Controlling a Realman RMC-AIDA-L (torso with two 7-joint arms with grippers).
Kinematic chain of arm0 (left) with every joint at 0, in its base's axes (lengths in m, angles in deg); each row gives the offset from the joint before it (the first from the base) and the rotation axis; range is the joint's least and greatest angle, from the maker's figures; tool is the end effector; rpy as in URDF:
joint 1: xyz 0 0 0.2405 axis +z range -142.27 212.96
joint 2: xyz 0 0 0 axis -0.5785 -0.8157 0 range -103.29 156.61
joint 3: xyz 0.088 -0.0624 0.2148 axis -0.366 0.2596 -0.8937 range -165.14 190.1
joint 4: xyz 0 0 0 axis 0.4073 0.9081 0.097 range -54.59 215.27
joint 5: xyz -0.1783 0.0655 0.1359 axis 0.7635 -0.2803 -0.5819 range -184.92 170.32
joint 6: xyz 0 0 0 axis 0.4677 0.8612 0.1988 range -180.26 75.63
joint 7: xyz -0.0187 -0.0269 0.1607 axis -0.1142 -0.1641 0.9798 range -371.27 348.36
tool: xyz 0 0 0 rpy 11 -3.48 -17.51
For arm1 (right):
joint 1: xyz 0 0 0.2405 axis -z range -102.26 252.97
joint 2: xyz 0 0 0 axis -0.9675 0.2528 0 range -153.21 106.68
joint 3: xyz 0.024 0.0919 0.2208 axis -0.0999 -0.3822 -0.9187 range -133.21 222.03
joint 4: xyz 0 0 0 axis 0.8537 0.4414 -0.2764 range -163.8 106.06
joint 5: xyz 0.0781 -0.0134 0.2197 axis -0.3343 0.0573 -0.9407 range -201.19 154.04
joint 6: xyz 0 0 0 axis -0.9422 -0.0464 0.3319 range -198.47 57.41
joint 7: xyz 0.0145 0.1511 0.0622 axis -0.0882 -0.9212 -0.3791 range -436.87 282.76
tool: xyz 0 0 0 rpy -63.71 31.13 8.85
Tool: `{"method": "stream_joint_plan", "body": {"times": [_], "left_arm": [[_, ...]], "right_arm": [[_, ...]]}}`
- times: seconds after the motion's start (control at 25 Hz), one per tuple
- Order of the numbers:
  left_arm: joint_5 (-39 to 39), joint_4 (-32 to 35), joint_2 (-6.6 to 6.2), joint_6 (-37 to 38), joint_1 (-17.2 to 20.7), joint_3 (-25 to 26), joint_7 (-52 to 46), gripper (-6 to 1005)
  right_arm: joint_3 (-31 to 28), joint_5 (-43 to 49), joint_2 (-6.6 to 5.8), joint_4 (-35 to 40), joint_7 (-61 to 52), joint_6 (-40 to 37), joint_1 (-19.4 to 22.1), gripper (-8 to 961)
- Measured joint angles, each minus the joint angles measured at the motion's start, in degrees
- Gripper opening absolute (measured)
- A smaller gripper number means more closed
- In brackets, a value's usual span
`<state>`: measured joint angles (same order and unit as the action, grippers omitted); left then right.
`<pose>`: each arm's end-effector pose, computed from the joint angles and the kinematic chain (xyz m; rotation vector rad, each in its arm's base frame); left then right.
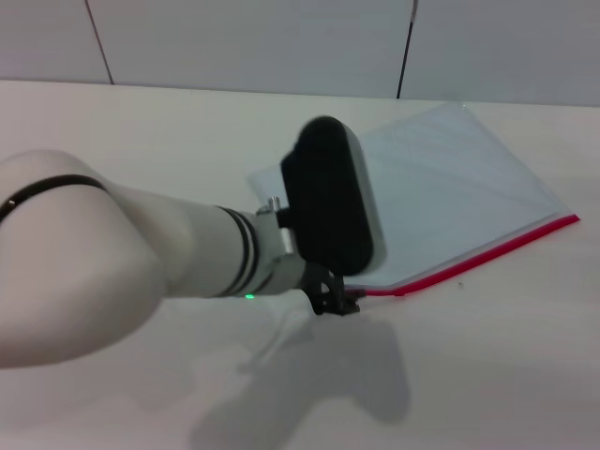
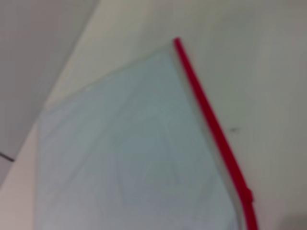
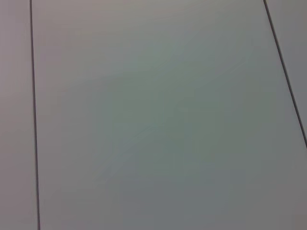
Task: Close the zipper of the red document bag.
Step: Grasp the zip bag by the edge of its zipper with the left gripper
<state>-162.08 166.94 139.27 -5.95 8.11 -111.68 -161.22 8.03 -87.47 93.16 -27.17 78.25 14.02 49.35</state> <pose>-0.1070 0.3393 -0.1158 -2.5941 0.0890 0.2943 0.3411 0.3403 0.0531 -1.4581 0.4595 0.9388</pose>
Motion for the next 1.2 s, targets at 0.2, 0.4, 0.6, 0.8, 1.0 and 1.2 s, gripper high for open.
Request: {"method": "stream_joint_plan", "body": {"times": [0.2,0.4,0.6,0.8,1.0,1.2], "left_arm": [[-2.7,-0.3,2.32,3.1,-0.3,-0.2,1.2,721],[-5.7,-2.1,3.42,3.2,-0.4,-0.8,1.2,712],[-6.6,-4.6,3.51,-0.2,-0.4,-1.4,2.1,704],[-6.6,-7.6,3.54,-5.7,-0.3,-1.6,4.2,695],[-6.1,-10.4,3.57,-7.4,-1.4,-1.6,4.2,687],[-6.0,-12.0,3.58,-9.9,-1.5,-2.0,4.3,678]], "right_arm": [[0.0,0.0,-0.05,-0.1,0.0,0.0,-0.1,879],[0.0,0.0,-0.06,-0.1,0.0,0.0,-0.1,879],[0.0,0.0,-0.06,-0.1,0.0,0.0,-0.3,879],[0.0,0.0,-0.04,-0.1,0.0,0.0,-0.3,879],[0.0,0.0,-0.07,-0.3,0.0,0.0,-0.4,879],[0.0,0.0,-0.02,-0.3,0.0,0.0,-0.4,879]]}}
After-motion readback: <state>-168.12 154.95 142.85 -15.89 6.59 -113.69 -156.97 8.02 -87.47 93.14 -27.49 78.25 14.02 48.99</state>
